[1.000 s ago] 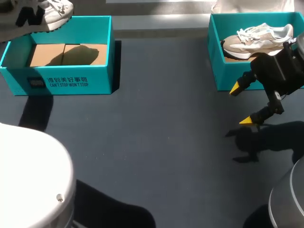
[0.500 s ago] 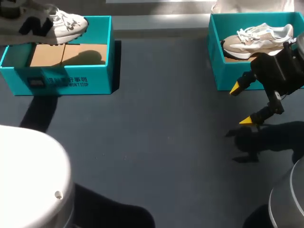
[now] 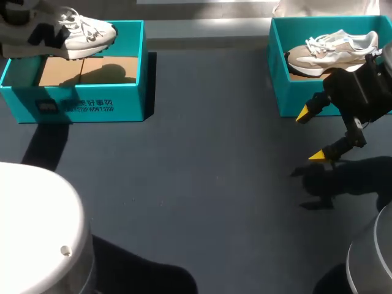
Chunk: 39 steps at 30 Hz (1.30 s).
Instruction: Take the shoe out of the shoebox, open the shoe tongue, remove and reinsert the insole, then place the shoe into the shoebox
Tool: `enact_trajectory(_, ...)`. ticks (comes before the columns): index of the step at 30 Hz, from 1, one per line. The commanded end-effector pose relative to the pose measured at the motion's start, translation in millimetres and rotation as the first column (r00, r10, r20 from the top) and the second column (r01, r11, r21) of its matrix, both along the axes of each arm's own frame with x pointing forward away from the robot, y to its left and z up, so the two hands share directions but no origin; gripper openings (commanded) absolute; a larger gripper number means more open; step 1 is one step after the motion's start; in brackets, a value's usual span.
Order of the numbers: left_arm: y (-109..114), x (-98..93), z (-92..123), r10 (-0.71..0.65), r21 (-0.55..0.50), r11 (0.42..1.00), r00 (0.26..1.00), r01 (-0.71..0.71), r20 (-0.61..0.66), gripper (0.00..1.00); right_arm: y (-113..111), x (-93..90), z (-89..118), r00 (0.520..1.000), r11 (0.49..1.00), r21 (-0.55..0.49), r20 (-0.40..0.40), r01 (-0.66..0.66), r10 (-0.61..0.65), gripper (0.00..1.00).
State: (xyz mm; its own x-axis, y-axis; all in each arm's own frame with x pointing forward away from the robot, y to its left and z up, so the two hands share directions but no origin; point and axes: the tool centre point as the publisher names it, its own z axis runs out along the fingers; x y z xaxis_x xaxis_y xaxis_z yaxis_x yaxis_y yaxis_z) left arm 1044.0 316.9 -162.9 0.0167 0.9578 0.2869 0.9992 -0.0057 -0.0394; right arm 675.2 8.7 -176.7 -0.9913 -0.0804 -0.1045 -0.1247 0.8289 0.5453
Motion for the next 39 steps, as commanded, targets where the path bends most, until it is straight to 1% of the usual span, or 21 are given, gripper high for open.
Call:
enact_trajectory(1, 2.9, 5.8, -12.7, -0.024, -0.010, 1.000, 0.999, 0.024, 0.049, 0.00, 1.0, 1.2, -0.6, 1.000, 1.000, -0.003, -0.002, 0.000, 0.000, 1.00)
enact_trajectory(2, 2.5, 8.2, -15.0, -0.035, -0.030, 0.999, 0.998, 0.037, 0.056, 0.00, 1.0, 1.2, -0.6, 1.000, 1.000, -0.003, -0.002, 0.000, 0.000, 1.00)
enact_trajectory(4, 1.7, 9.7, -21.5, -0.057, -0.026, 0.998, 0.995, 0.060, 0.085, 0.00, 1.0, 1.2, -0.6, 1.000, 1.000, -0.003, -0.002, 0.000, 0.000, 1.00)
enact_trajectory(7, 0.4, 12.4, -32.9, -0.079, -0.065, 0.994, 0.993, 0.085, 0.090, 0.00, 1.0, 1.2, -0.6, 1.000, 1.000, -0.003, -0.002, 0.000, 0.000, 1.00)
enact_trajectory(9, -0.6, 14.0, -42.5, -0.086, -0.067, 0.993, 0.991, 0.093, 0.098, 0.00, 1.0, 1.2, -0.6, 1.000, 1.000, -0.003, -0.002, 0.000, 0.000, 1.00)
enact_trajectory(11, -1.1, 16.1, -50.4, -0.092, -0.078, 0.992, 0.993, 0.097, 0.076, 0.00, 1.0, 1.2, -0.6, 1.000, 1.000, -0.003, -0.002, 0.000, 0.000, 1.00)
enact_trajectory(12, -2.4, 17.5, -55.8, -0.061, -0.053, 0.996, 0.994, 0.066, 0.088, 0.00, 1.0, 1.2, -0.6, 1.000, 1.000, -0.003, -0.002, 0.000, 0.000, 1.00)
enact_trajectory(13, -4.0, 19.6, -59.3, -0.034, -0.054, 0.998, 0.997, 0.038, 0.076, 0.00, 1.0, 1.2, -0.6, 1.000, 1.000, -0.003, -0.002, 0.000, 0.000, 1.00)
enact_trajectory(27, -4.0, 19.6, -59.3, -0.034, -0.054, 0.998, 0.997, 0.038, 0.076, 0.00, 1.0, 1.2, -0.6, 1.000, 1.000, -0.003, -0.002, 0.000, 0.000, 1.00)
enact_trajectory(28, -6.0, 20.7, -62.2, -0.047, -0.063, 0.997, 0.995, 0.052, 0.085, 0.00, 1.0, 1.2, -0.6, 1.000, 1.000, -0.003, -0.002, 0.000, 0.000, 1.00)
enact_trajectory(29, -7.6, 21.8, -64.8, -0.051, -0.066, 0.996, 0.997, 0.055, 0.062, 0.00, 1.0, 1.2, -0.6, 1.000, 1.000, -0.003, -0.002, 0.000, 0.000, 1.00)
enact_trajectory(31, -10.1, 24.4, -71.2, -0.055, -0.070, 0.996, 0.996, 0.060, 0.077, 0.00, 1.0, 1.2, -0.6, 1.000, 1.000, -0.003, -0.002, 0.000, 0.000, 1.00)
enact_trajectory(35, -13.7, 30.8, -88.4, -0.062, -0.051, 0.997, 0.996, 0.066, 0.068, 0.00, 1.0, 1.2, -0.6, 1.000, 1.000, -0.003, -0.002, 0.000, 0.000, 1.00)
enact_trajectory(36, -14.3, 32.4, -92.4, -0.071, -0.066, 0.995, 0.996, 0.075, 0.061, 0.00, 1.0, 1.2, -0.6, 1.000, 1.000, -0.003, -0.002, 0.000, 0.000, 1.00)
enact_trajectory(39, -15.9, 38.2, -105.3, -0.053, -0.066, 0.996, 0.998, 0.056, 0.046, 0.00, 1.0, 1.2, -0.6, 1.000, 1.000, -0.003, -0.002, 0.000, 0.000, 1.00)
